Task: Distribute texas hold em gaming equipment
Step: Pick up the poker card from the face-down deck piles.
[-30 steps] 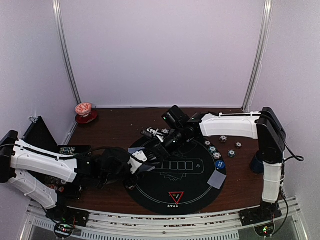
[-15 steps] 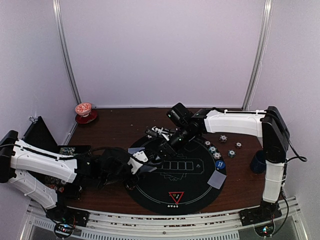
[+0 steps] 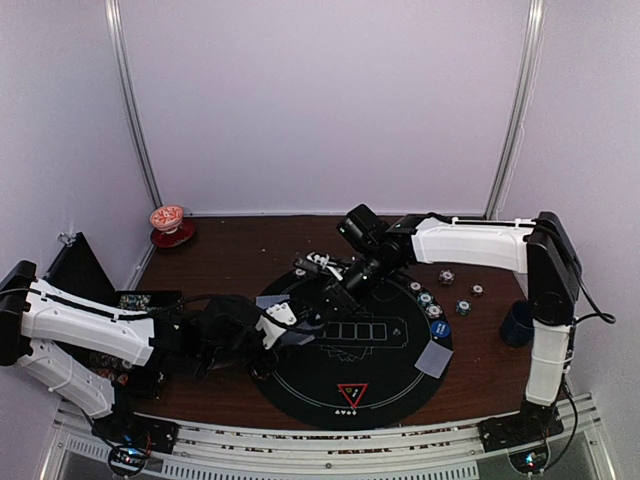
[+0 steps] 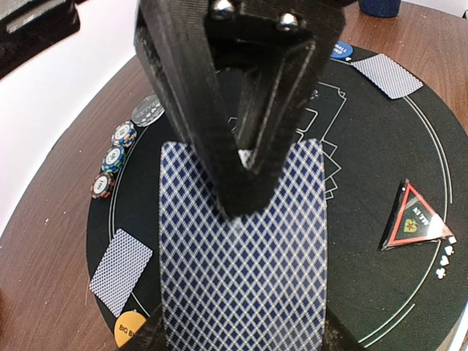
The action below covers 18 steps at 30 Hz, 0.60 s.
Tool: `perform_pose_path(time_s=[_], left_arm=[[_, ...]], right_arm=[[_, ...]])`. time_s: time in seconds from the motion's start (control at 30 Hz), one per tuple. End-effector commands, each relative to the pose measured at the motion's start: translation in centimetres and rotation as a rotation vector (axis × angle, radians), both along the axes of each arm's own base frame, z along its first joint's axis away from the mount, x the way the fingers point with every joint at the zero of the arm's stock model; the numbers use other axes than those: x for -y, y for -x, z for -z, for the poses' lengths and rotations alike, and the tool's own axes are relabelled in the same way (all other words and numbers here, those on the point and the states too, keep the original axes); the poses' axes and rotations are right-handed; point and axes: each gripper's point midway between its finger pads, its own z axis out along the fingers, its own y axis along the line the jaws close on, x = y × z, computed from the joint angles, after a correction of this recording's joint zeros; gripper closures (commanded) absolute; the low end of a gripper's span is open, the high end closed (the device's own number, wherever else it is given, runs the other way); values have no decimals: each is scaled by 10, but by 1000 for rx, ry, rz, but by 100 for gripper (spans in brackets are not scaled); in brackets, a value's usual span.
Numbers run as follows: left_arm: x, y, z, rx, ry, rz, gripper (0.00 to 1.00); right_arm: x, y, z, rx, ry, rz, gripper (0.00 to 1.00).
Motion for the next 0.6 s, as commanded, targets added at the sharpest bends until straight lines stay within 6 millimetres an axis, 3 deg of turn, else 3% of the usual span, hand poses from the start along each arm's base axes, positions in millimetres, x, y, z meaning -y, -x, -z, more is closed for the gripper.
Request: perform_pose_path(time_s=[0.0, 0.07, 0.3, 0.57], left_arm=[[11, -4, -22, 39, 73, 0, 48], [10, -5, -21, 39, 73, -2, 48], [11, -5, -21, 38, 72, -4, 48], [10, -5, -20, 39, 69, -3, 48]], right_arm=[[12, 0, -20, 1, -33, 0, 93], [13, 1, -22, -7, -41, -6, 100], [16, 6, -27, -33, -57, -32, 100], [49, -19, -50, -38, -86, 39, 100]])
